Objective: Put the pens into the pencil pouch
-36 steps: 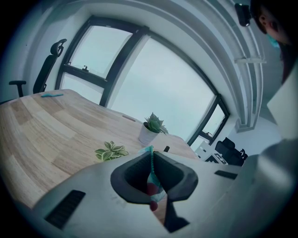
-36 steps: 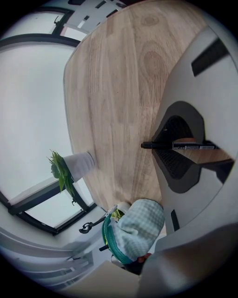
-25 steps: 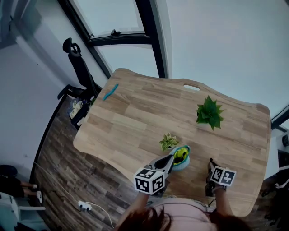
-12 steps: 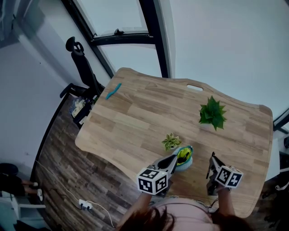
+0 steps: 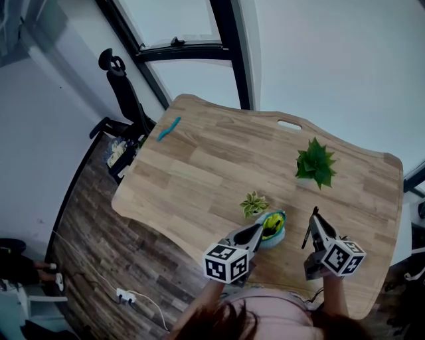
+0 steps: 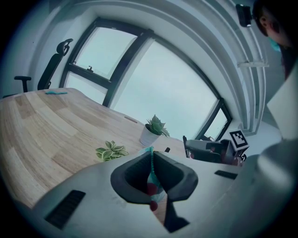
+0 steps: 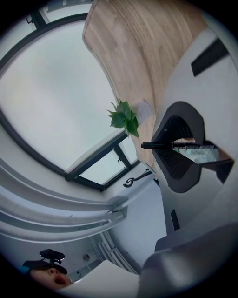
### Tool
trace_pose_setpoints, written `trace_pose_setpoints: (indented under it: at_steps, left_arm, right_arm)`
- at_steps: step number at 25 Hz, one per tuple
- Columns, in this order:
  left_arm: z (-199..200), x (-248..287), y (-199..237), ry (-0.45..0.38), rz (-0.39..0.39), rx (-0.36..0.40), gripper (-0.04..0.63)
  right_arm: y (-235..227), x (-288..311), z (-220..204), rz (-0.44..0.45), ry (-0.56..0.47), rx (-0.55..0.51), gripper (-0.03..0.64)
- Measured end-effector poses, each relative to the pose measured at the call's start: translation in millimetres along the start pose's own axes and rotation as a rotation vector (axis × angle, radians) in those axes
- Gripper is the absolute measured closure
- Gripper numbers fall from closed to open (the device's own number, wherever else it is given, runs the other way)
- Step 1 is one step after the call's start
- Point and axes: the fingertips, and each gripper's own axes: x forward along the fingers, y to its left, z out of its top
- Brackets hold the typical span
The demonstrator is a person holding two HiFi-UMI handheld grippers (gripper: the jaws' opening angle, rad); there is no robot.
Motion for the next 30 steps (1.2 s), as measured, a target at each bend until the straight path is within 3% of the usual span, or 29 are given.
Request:
trace_pose_setpoints:
  at_steps: [16, 22, 30]
  left_arm:
    - [0.8, 0.0, 0.3, -0.006, -0.014, -0.002, 0.581]
    - [3.1, -0.8, -0.3, -0.011, -0.018, -0.009, 0.581]
    - [4.1, -2.8, -4.4, -0.009, -0.019, -0.001, 0.581]
  right_arm:
    - [82.9, 7.5, 64.8, 0.263, -0.271, -0.022, 0.577]
    - [111.1, 21.9, 60.6, 0.339, -0.288, -0.058, 0.577]
    - [117.3, 40.7, 25.5, 0.341, -0.251, -0.159, 0.577]
